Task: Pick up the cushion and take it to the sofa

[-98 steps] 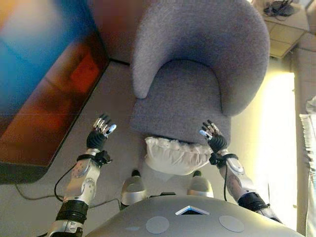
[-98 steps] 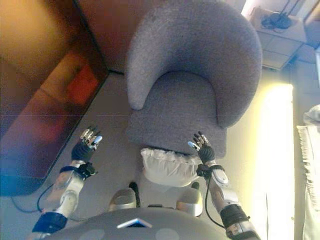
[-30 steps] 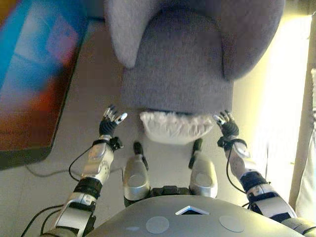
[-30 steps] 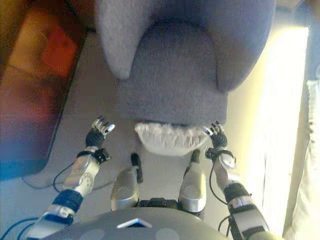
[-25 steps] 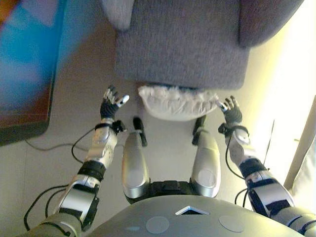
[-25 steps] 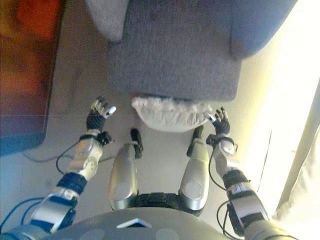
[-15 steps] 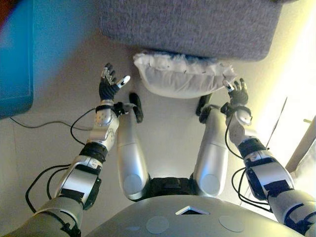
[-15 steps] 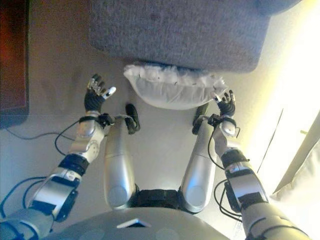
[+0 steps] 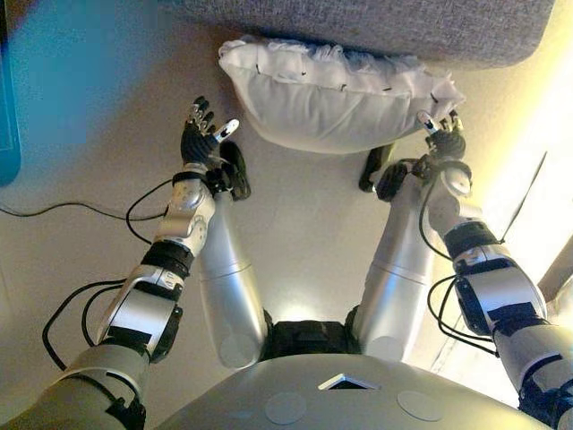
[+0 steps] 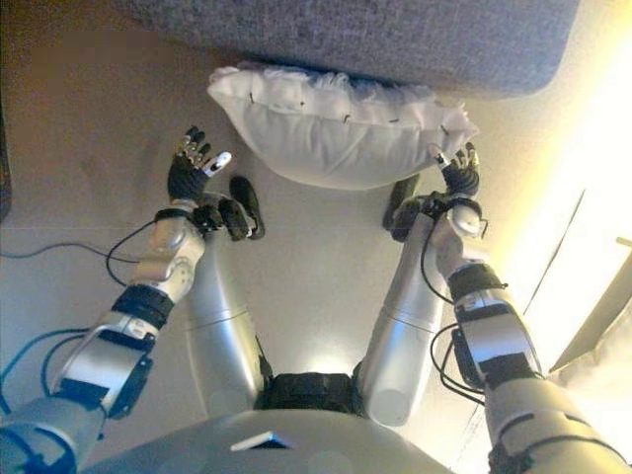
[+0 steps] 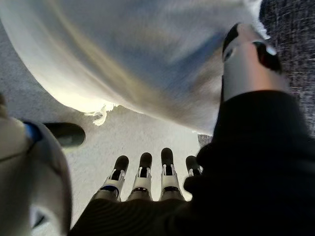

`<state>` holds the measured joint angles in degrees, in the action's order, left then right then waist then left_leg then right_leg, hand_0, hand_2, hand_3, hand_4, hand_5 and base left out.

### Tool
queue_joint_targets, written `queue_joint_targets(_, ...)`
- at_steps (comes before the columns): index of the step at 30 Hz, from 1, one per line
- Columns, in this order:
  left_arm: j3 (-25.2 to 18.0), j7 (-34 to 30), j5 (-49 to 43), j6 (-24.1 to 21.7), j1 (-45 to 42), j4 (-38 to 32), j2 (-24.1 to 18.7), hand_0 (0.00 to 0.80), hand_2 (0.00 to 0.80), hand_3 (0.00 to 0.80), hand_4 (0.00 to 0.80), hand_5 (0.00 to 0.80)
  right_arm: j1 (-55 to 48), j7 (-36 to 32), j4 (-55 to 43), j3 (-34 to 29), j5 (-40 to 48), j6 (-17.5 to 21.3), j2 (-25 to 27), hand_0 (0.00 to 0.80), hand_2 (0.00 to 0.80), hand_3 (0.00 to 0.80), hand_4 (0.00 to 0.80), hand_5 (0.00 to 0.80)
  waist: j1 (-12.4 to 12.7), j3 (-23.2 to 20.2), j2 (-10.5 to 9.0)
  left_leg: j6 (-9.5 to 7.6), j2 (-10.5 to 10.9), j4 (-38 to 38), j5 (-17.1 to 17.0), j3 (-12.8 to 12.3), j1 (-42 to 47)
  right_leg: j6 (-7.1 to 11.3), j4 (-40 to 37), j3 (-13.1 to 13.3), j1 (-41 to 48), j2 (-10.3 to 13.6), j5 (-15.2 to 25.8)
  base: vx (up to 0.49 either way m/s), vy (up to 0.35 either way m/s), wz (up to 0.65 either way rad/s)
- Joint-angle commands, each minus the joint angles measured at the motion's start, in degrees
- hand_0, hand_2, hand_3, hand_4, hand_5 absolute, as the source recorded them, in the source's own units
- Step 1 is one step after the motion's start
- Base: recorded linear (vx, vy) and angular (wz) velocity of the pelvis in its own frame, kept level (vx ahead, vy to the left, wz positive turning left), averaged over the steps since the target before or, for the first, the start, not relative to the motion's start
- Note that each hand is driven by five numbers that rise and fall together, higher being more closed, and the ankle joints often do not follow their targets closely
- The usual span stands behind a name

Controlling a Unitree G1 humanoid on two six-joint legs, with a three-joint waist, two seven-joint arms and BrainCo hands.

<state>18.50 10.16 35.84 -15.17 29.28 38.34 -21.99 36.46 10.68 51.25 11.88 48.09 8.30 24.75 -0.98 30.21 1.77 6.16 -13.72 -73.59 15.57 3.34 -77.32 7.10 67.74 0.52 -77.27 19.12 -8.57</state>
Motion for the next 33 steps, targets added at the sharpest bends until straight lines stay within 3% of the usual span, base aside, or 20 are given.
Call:
queue_joint_targets(1,1.7,-3.8,3.5,2.4,0.4,0.4,-0.1,0.0,0.0,0.0,0.0,0.0,-2.1,-6.3,-1.4,0.5,1.6,-3.1,0.7,0.0,0.0,0.0,0.0,0.0,-0.8,-0.4,1.56,-0.47,-1.5,-2.0,2.9,0.2,-1.7,0.86,3.1,4.4,0.1,1.3,-3.3,0.007,0.01,-0.03)
queue_joint_targets(11,4.2,-9.4,5.4,11.0,8.1,1.6,-2.8,0.0,0.0,0.0,0.0,0.0,1.8,-10.1,0.0,2.7,-0.5,-6.0,2.2,0.0,0.0,0.0,0.0,0.0,-1.4,-0.4,1.53,-0.73,-2.9,-7.5,3.9,0.6,-5.2,1.05,8.3,6.2,-3.2,1.8,-4.2,0.018,0.007,0.0)
queue_joint_targets(15,5.1,-16.2,8.3,14.9,10.4,1.0,-3.1,0.0,0.0,0.0,0.0,0.0,2.7,-11.0,-1.2,4.1,-2.6,-6.8,2.3,0.0,0.0,0.0,0.0,0.0,-1.6,-0.4,1.45,-0.72,-3.1,-8.4,3.8,0.6,-5.5,1.08,8.8,6.5,-3.6,1.8,-3.8,0.007,0.015,-0.03)
queue_joint_targets(22,7.3,-22.6,10.3,16.9,12.4,1.5,-2.8,0.0,0.0,0.0,0.0,0.0,3.2,-12.0,-1.8,6.2,-5.8,-8.4,2.1,0.0,0.0,0.0,0.0,0.0,-2.0,-0.4,1.12,-0.97,-3.8,-9.7,3.5,0.4,-5.6,0.95,9.5,6.9,-3.6,1.8,-2.9,0.019,0.014,-0.05)
queue_joint_targets(23,7.9,-22.9,9.9,16.7,12.7,1.6,-2.7,0.0,0.0,0.0,0.0,0.0,3.3,-12.1,-1.8,6.5,-6.7,-8.5,2.1,0.085,0.085,0.085,0.085,0.085,-2.1,-0.4,1.07,-1.0,-3.9,-9.8,3.4,0.4,-5.6,0.97,9.6,7.0,-3.6,1.8,-2.8,0.01,0.01,-0.04)
queue_joint_targets(24,8.5,-22.5,9.2,17.3,13.0,1.6,-2.5,0.791,0.791,0.791,0.791,0.791,3.4,-11.7,-1.8,7.0,-7.3,-8.6,2.0,0.778,0.778,0.778,0.778,0.778,-2.1,-0.4,0.98,-1.03,-3.8,-9.9,3.4,0.4,-5.7,0.96,9.7,7.0,-3.8,1.8,-2.6,0.0,0.0,0.0)
queue_joint_targets(33,9.5,-20.6,7.4,17.7,15.5,2.9,-1.5,0.8,0.8,0.8,0.8,0.8,4.4,-9.9,-0.5,8.3,-9.0,-10.0,1.1,0.8,0.8,0.8,0.8,0.8,-2.1,-0.4,0.49,-1.07,-4.0,-9.9,2.8,0.5,-4.8,0.89,8.9,7.0,-2.5,1.7,-1.7,0.001,0.0,-0.01)
